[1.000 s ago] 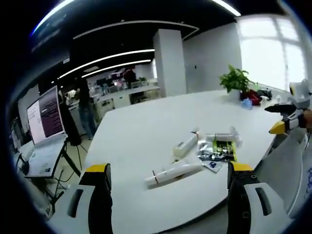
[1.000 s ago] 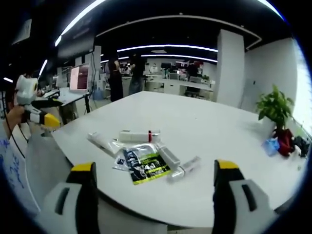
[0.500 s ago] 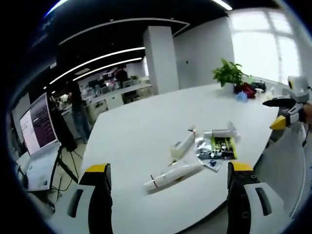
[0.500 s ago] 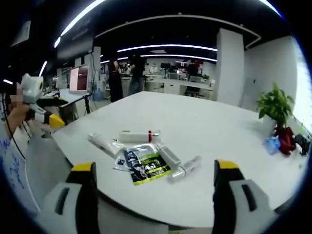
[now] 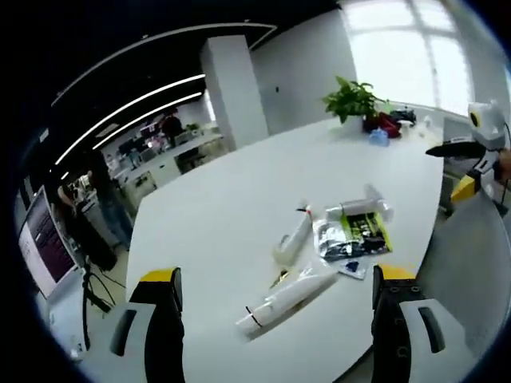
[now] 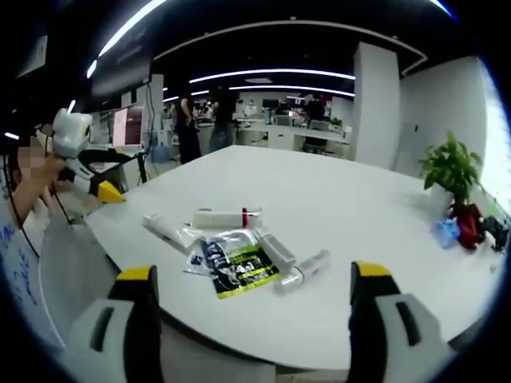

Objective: Arrange the skincare products in the storage area until every visible bottle or jar stands upright without overlapping.

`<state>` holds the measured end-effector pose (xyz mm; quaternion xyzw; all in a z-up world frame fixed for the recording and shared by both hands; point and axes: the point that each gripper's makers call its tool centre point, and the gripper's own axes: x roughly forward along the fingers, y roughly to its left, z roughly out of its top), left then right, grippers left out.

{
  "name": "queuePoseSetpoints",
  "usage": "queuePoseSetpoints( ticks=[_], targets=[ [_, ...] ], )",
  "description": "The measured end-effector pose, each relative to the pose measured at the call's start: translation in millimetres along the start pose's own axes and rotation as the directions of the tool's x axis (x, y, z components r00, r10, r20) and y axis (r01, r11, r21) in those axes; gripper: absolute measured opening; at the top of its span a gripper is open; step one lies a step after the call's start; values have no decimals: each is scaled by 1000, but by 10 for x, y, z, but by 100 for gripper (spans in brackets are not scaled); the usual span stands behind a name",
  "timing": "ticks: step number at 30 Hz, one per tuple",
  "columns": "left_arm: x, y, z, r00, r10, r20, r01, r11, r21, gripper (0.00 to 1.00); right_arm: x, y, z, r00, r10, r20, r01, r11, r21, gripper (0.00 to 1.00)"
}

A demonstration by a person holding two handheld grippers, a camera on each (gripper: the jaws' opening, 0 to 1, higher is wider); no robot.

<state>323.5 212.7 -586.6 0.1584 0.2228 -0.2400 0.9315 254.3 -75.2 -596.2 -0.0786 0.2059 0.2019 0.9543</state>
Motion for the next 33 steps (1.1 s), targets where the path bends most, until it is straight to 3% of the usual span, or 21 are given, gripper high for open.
queuePoseSetpoints(
  ticks=[9, 15, 22, 33],
  targets=[
    [320, -52, 104, 995, -84, -50, 88, 993, 82, 90, 6, -8, -2, 1000, -4, 0, 4, 1000, 4, 100],
    [569, -126, 124, 982, -151, -110, 165, 978, 126, 87, 6, 14, -54, 1000, 1, -16, -1, 1000, 6, 100],
    [834, -175, 132, 971, -183, -151, 208, 963, 173, 86, 7, 16, -79, 1000, -1, -23, 1, 1000, 15, 100],
    [1250, -269, 96, 936, -250, -247, 307, 923, 230, 82, 27, -7, -96, 999, -11, -34, 11, 1000, 19, 100]
  ],
)
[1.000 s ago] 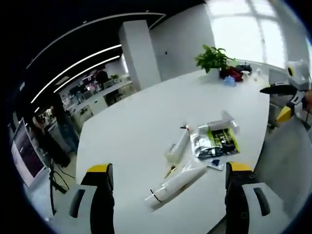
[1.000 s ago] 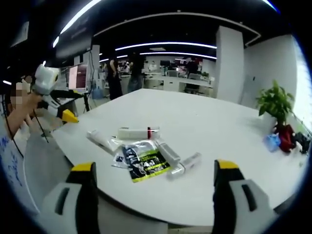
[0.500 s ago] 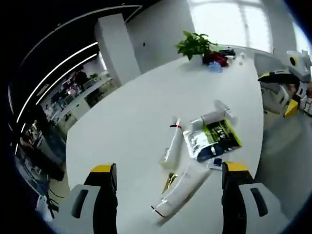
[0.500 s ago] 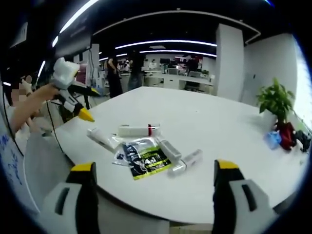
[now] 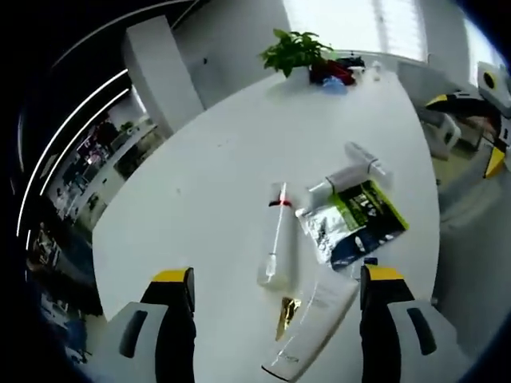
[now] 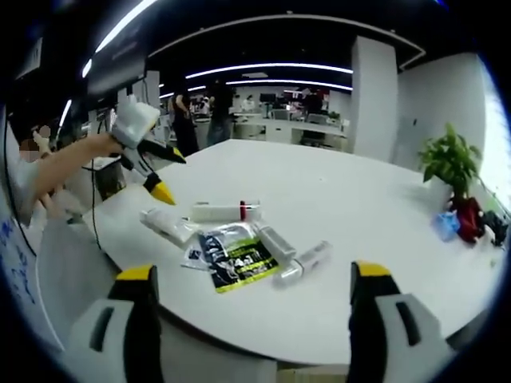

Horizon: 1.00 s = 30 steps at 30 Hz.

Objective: Arrange the skincare products in the storage area until every visible bottle or jar stands upright without overlapping.

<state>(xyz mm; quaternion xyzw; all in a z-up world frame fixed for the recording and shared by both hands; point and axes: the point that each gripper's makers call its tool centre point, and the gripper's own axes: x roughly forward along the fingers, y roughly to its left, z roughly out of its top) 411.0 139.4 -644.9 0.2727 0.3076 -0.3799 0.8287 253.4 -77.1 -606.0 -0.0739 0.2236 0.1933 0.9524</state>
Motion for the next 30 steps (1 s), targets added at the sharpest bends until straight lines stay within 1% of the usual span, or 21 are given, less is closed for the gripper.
queuePoseSetpoints(
  ticks=[3, 7, 12, 15, 20, 23, 24, 27, 30],
  targets=[
    [132, -1, 21, 999, -27, -32, 28, 999, 30, 81, 3, 2, -10, 1000, 0, -2, 0, 1000, 8, 100],
    [265, -41, 75, 997, -55, -60, 59, 997, 59, 80, 5, -12, -21, 1000, -8, -4, 8, 1000, 14, 100],
    [437, -56, 106, 991, -86, -97, 95, 992, 88, 77, 0, -59, -16, 1000, -22, -4, 22, 1000, 17, 100],
    [544, -69, 120, 987, -106, -118, 119, 987, 108, 77, -2, -77, -27, 1000, -25, -12, 25, 1000, 17, 100],
    [720, -115, 139, 977, -153, -146, 169, 980, 107, 73, -2, -98, -50, 999, -31, -20, 31, 999, 23, 100],
    [820, -134, 131, 972, -168, -162, 187, 977, 106, 68, 0, -113, -66, 999, -36, -25, 36, 999, 25, 100],
    [843, -140, 128, 971, -172, -167, 190, 976, 103, 66, 0, -119, -70, 999, -38, -25, 39, 999, 27, 100],
    [922, -177, 105, 961, -196, -193, 217, 972, 93, 63, 1, -135, -90, 999, -43, -31, 44, 998, 35, 100],
    [969, -203, 110, 955, -215, -202, 236, 968, 88, 59, -1, -152, -117, 998, -48, -40, 49, 998, 37, 100]
  ],
)
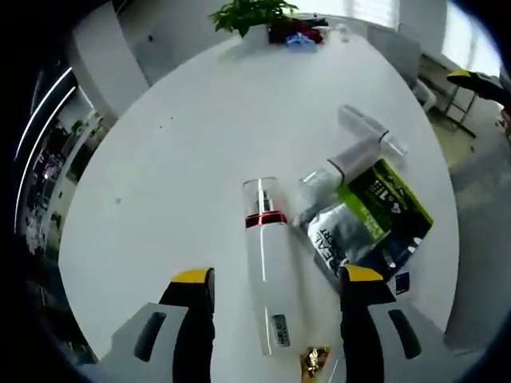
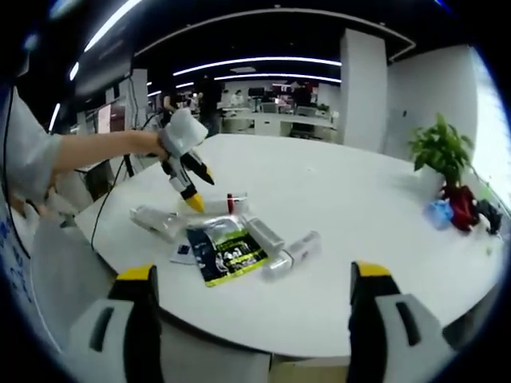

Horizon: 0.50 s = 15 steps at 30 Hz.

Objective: Arrange the skincare products in the storage area until every visible bottle or jar stands upright without overlapping.

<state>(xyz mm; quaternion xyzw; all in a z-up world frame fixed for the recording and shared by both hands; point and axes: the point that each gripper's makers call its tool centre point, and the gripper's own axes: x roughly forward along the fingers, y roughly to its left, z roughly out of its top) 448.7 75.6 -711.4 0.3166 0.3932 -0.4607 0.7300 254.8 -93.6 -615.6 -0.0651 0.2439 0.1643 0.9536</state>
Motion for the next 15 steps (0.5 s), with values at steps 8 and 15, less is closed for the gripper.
queuePoseSetpoints(
  ticks=[8, 15],
  targets=[
    [137, -2, 52, 999, -38, -20, 38, 999, -17, 50, -2, -28, -36, 1000, -8, -9, 8, 1000, 7, 100],
    [255, -57, 62, 997, -54, -59, 54, 998, -12, 44, -11, -46, -68, 1000, -17, -18, 17, 1000, 12, 100]
  ],
)
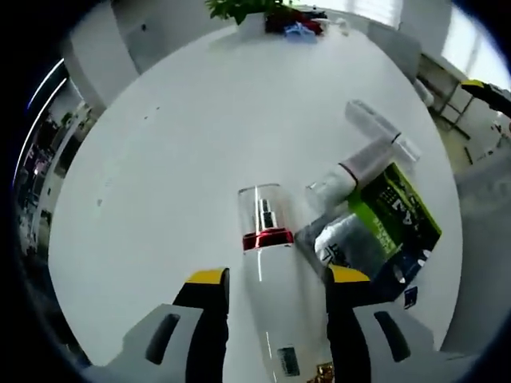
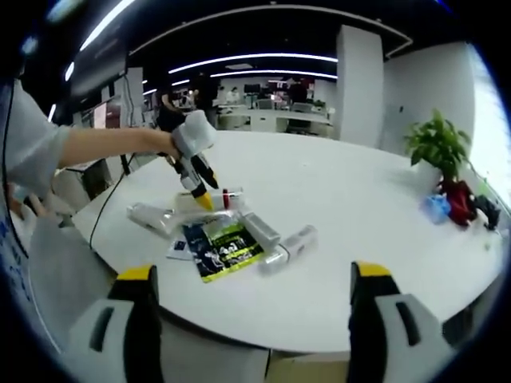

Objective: Arrange the skincare products in the storage area until every visible bottle or jar stands upright without overlapping.

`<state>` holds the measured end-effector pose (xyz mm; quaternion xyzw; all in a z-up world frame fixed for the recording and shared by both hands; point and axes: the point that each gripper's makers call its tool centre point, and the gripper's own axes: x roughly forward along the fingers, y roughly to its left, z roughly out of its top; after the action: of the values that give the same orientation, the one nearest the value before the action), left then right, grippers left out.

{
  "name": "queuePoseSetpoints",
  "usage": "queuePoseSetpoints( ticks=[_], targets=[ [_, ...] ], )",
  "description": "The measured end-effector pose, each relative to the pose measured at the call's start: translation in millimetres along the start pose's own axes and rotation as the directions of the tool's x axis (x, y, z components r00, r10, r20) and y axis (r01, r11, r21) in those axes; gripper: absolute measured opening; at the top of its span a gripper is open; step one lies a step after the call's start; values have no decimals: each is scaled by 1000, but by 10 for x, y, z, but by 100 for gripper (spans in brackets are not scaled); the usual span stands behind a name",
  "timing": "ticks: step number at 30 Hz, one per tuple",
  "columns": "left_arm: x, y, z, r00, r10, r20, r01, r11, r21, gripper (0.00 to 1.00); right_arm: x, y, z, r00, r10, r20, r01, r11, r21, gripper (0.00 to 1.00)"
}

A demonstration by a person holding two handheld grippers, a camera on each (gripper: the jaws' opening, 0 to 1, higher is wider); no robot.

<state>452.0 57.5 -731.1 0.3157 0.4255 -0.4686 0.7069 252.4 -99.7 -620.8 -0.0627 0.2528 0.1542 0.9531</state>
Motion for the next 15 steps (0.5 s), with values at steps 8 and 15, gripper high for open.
queuePoseSetpoints(
  ticks=[8, 15],
  targets=[
    [130, 38, 4, 999, -31, -36, 31, 999, -10, 36, -6, -18, -21, 1000, -8, -4, 8, 1000, 10, 100],
    [174, 77, 12, 997, -53, -47, 50, 997, -52, 28, -18, -45, -34, 1000, -18, -7, 19, 1000, 15, 100]
  ],
)
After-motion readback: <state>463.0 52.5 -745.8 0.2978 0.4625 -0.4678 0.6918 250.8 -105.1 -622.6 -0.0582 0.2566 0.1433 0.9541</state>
